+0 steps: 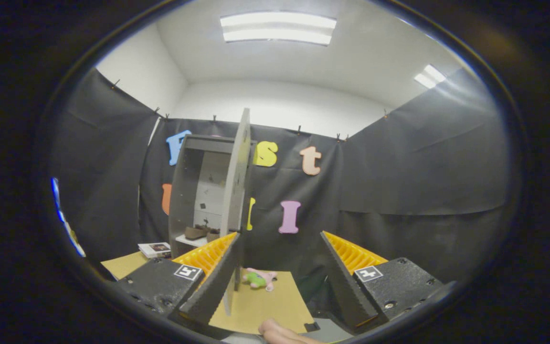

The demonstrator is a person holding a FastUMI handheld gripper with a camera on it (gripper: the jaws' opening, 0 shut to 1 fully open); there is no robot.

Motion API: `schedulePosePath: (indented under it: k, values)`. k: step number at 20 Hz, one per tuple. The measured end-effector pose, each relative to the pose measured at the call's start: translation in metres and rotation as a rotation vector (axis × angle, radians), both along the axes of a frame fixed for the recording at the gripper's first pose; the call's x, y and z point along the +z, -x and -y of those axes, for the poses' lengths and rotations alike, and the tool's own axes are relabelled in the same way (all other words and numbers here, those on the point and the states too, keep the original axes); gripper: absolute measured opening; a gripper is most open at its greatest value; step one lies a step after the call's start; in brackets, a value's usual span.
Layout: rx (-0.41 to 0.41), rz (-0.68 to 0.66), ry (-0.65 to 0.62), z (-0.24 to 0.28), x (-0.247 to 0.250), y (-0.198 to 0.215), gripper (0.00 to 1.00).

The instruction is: Open the shoe cabinet door, grab the shoes and put them into the shoe cabinet, then close the shoe cabinet door.

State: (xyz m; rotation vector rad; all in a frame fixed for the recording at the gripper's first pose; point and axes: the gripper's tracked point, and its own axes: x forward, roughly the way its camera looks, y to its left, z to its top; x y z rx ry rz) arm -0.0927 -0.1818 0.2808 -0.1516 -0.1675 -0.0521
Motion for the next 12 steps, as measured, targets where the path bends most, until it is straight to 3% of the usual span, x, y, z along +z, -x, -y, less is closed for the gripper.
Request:
schedulePosePath:
  k: [3,7,12]
  values:
    - [0.014,-0.03,0.008,0.025,-0.017,-0.018,1.0]
    - [0.05,-0.097,-0.016,0.056,-0.044,-0.07,1.0]
    - [-0.018,-0.148,-0.004,0.08,-0.072,-0.142,1.0]
